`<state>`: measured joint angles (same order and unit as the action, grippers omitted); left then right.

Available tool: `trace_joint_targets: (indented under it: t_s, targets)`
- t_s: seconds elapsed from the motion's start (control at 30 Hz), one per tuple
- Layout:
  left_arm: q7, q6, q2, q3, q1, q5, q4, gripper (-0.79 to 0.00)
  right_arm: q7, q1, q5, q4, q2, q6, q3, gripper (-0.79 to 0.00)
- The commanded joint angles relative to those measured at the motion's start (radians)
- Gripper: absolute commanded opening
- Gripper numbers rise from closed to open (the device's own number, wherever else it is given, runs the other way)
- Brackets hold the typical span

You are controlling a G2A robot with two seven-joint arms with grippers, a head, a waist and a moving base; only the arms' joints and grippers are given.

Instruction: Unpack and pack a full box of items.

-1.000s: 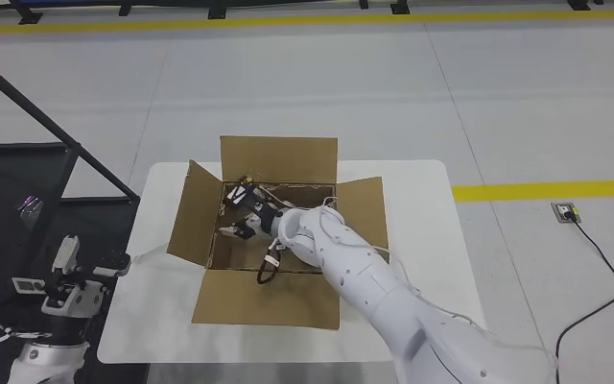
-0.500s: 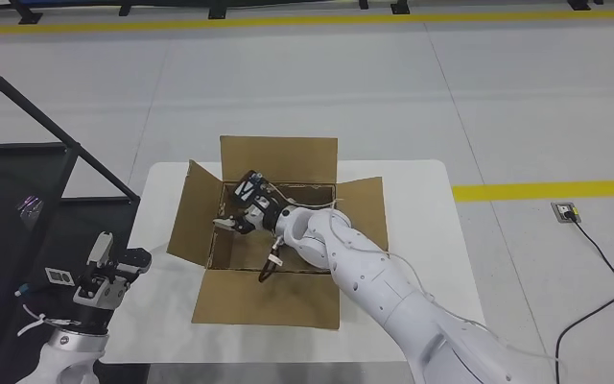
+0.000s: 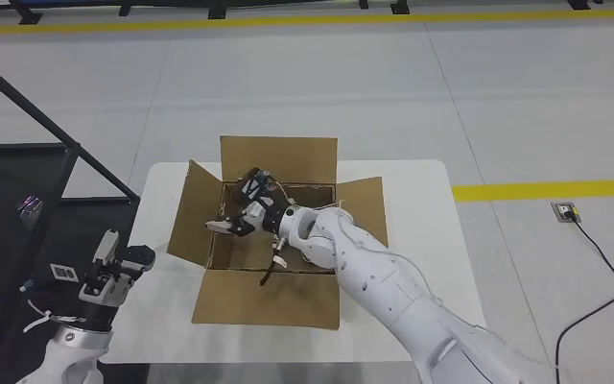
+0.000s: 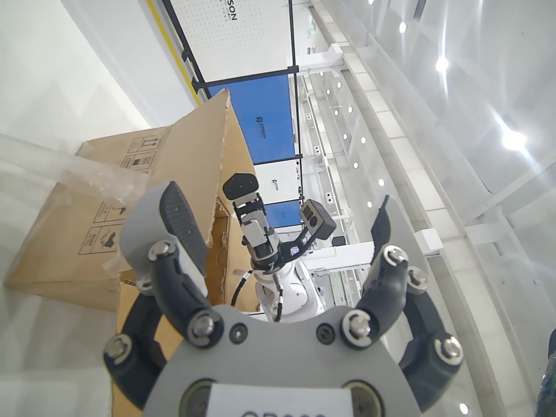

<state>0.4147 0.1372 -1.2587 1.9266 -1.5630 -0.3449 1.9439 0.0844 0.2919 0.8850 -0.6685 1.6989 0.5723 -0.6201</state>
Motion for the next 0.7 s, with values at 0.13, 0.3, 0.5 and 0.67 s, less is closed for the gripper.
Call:
trace_joint_targets:
  t_s: [0.13, 0.3, 0.5, 0.67]
  targets:
    - [0.040, -0.014, 0.006, -0.031, 0.037, 0.031, -0.014, 0.000, -0.004, 0.154, 0.085, -0.279, -0.090, 0.033, -0.119, 0.000]
    - [0.083, -0.012, 0.011, -0.060, 0.044, 0.062, -0.002, 0.000, -0.066, 0.389, 0.156, -0.642, -0.177, 0.046, -0.290, 0.000]
    - [0.144, -0.027, 0.018, -0.107, 0.047, 0.128, 0.016, 0.000, -0.097, 0.628, 0.122, -0.957, -0.230, 0.027, -0.471, 0.000]
    - [0.176, -0.053, 0.023, -0.162, 0.057, 0.206, 0.020, 0.000, -0.120, 0.675, 0.082, -0.991, -0.239, 0.009, -0.516, 0.000]
